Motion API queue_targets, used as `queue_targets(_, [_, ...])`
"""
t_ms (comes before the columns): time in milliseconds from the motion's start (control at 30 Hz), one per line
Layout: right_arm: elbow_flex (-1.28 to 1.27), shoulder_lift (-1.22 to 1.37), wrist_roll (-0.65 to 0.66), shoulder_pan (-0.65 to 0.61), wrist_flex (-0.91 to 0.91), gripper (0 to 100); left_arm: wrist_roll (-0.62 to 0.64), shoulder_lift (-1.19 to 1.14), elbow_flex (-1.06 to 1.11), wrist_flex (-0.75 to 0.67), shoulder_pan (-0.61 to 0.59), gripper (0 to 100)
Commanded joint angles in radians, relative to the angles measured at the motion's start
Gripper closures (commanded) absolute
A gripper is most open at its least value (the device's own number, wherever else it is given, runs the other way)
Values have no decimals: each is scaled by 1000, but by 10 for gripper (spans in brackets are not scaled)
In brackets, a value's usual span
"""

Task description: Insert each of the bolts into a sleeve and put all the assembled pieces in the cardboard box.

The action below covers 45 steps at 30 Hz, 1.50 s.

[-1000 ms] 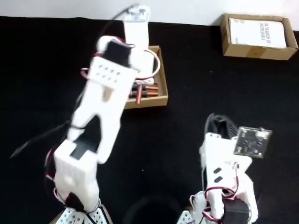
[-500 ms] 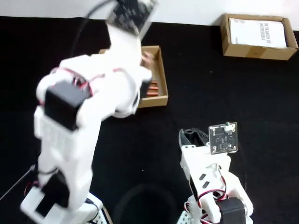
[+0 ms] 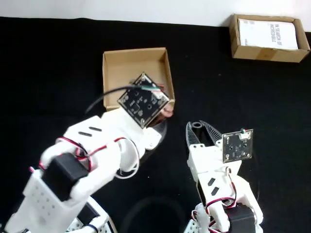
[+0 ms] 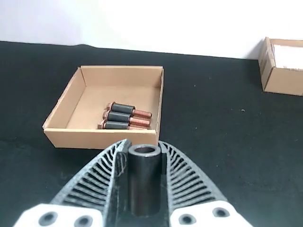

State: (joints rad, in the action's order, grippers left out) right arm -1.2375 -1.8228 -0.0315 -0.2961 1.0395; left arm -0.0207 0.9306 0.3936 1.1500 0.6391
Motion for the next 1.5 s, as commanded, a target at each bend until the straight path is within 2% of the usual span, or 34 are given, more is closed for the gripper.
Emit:
queue_targets(0, [81,-8,-9,-7,84,992,89,84,185,-264,-2,991])
queue_targets(100, [93,-8,-5,-4,97,992,250,120,262,-350,4,991])
queue_targets(200, [76,-8,-5,-7,91,992,348,108,291,-450,5,991])
queue_targets(333, [-24,-8,-5,-4,-8,992,437,22,288,-640,7,991])
queue_targets(467, [-85,-8,-5,-7,-165,992,460,-96,260,-767,4,991])
queue_targets(567, [-136,-8,-5,-4,-242,992,460,-170,197,-778,2,991])
queue_targets(767, [-159,-8,-3,1,-242,992,456,-219,108,-776,1,991])
queue_targets(1467, [-180,-10,-3,12,-314,992,456,-234,203,-767,-8,991])
